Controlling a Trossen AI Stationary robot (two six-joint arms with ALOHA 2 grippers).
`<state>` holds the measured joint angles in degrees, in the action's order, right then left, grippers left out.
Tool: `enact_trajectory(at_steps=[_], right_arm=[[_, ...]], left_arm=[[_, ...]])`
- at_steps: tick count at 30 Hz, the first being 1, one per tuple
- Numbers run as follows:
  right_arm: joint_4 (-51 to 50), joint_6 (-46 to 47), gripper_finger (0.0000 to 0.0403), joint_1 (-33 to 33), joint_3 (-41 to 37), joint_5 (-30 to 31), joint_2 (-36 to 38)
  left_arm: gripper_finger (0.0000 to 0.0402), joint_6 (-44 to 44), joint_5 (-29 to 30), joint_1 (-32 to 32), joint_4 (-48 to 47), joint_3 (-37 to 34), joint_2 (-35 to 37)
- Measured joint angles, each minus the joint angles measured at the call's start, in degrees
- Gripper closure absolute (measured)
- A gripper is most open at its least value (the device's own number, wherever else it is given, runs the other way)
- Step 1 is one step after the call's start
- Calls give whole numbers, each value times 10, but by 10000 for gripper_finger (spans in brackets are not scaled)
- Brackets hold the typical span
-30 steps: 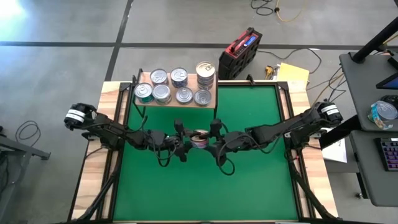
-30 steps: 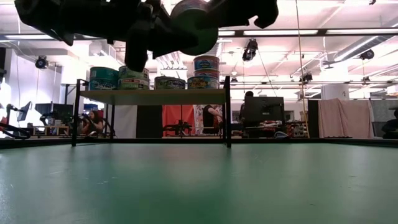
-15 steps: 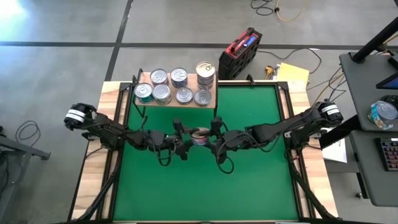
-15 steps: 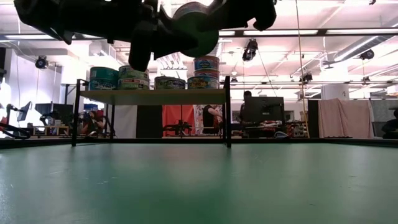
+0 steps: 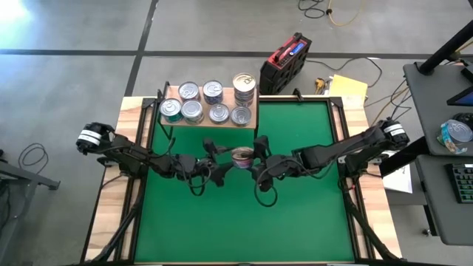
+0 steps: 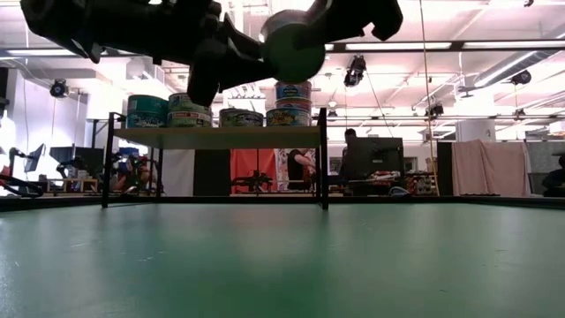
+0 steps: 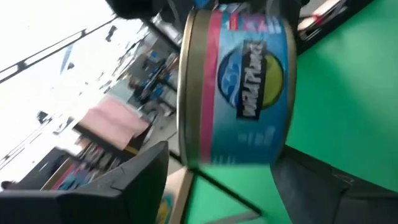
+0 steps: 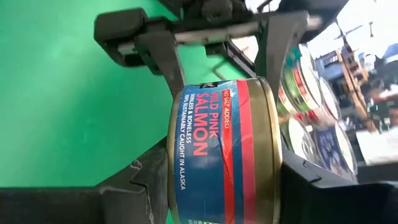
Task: Stack canned seafood by type on shelf
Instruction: Stack the blue tuna can on top of the blue tuna can on the shelf
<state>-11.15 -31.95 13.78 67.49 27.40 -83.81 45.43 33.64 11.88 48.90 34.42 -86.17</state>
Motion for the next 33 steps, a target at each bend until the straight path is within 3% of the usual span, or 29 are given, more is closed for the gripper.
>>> enact_trajectory(at_steps=[6,11,15,22,33], right_arm=[[-75,25,220,0,19,19,15],[-109,-12,219,-1,45,101,26],[-109,-103,219,-17,76,159,28],[-104,-211,219,-101,123,156,28],[-58,-247,218,-265,163,-36,26]], left_arm=[[122,3,74,0,-11,-1,1],[117,-6,120,4,-23,-13,2],[117,-41,55,4,-19,-41,28],[118,-73,-17,4,-10,-102,140],[118,-125,7,4,-11,-166,276]])
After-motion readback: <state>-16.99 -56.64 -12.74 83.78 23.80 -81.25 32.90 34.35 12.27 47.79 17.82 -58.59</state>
